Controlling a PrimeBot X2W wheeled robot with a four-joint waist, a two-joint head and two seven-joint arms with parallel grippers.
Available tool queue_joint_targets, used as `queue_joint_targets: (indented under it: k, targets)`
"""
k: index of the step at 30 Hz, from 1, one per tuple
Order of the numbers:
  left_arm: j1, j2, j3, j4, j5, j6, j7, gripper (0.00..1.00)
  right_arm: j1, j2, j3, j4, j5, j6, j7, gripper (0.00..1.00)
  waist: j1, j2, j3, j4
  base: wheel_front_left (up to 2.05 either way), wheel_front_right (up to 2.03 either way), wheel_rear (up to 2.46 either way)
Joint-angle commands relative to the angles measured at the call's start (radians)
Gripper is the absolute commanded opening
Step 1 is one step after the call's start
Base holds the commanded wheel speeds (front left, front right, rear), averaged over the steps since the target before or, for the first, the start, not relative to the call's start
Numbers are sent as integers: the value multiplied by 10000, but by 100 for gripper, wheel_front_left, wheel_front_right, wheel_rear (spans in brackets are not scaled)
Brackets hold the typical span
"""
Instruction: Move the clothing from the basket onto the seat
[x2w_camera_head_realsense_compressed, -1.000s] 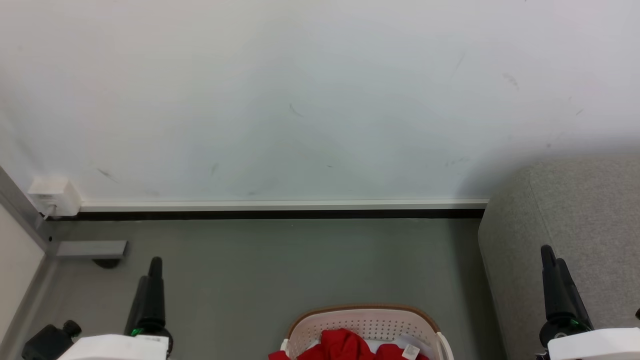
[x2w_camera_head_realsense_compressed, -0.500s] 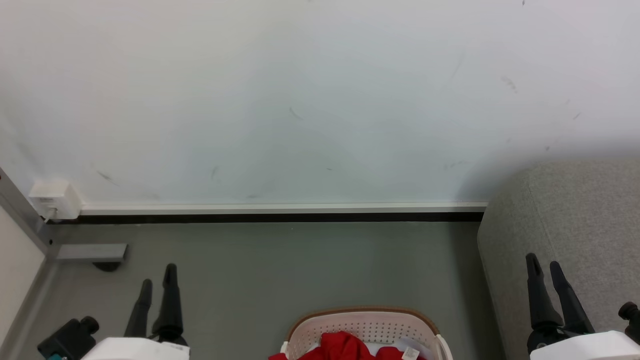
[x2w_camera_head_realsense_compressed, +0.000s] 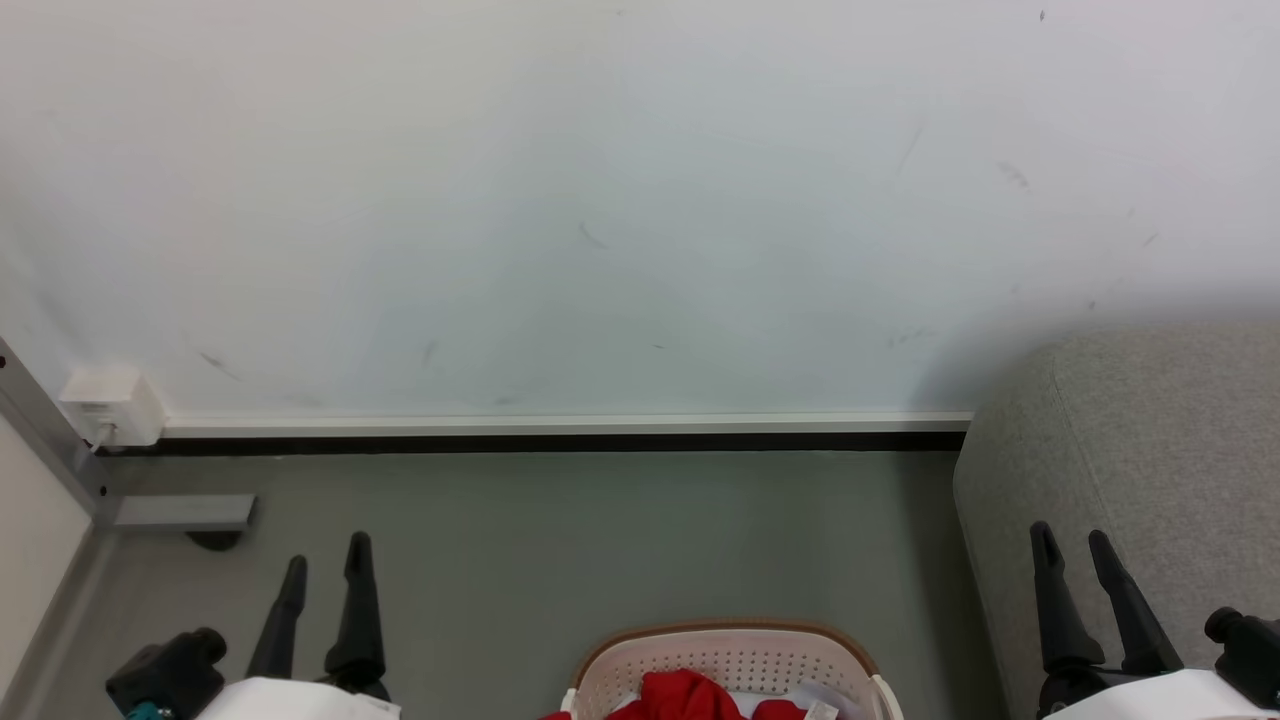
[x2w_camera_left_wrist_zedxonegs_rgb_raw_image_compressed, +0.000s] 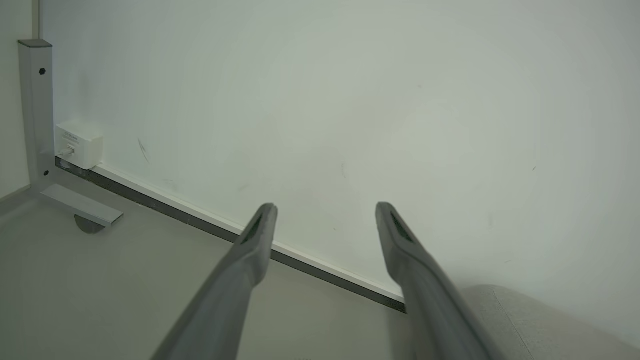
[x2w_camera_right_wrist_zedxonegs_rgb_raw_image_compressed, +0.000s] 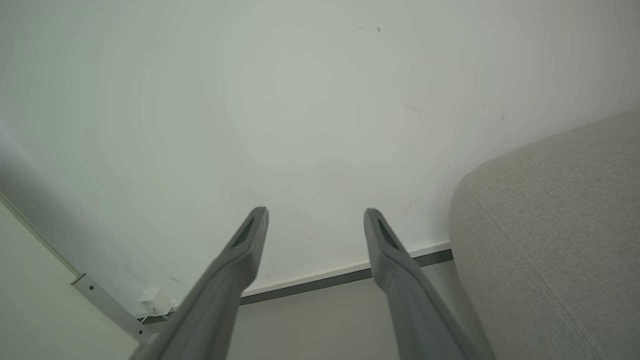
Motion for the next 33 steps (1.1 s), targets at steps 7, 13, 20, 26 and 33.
queue_joint_targets:
  k: [7, 13, 20, 26, 33]
  targets:
    - [52, 136, -72, -20, 941, 63, -243, 100, -262, 75, -86, 95, -968, -12, -130, 100, 0, 0, -41, -12, 0, 0, 0]
    - [96, 150, -133, -50, 1535, 120, -406, 100, -253, 185, -223, 83, -1569, -13, -184, 100, 0, 0, -66, -11, 0, 0, 0]
    - [129, 156, -175, -47, 2152, 146, -540, 100, -253, 308, -298, 96, -2205, -15, -255, 100, 0, 0, -103, -32, 0, 0, 0]
    - [138, 159, -188, -60, 2584, 163, -649, 100, -235, 396, -362, 31, -2611, -15, -285, 100, 0, 0, -130, -46, 0, 0, 0]
    - [161, 157, -225, -59, 3174, 163, -819, 100, -203, 488, -452, 41, -3103, -17, -358, 100, 0, 0, -168, -45, 0, 0, 0]
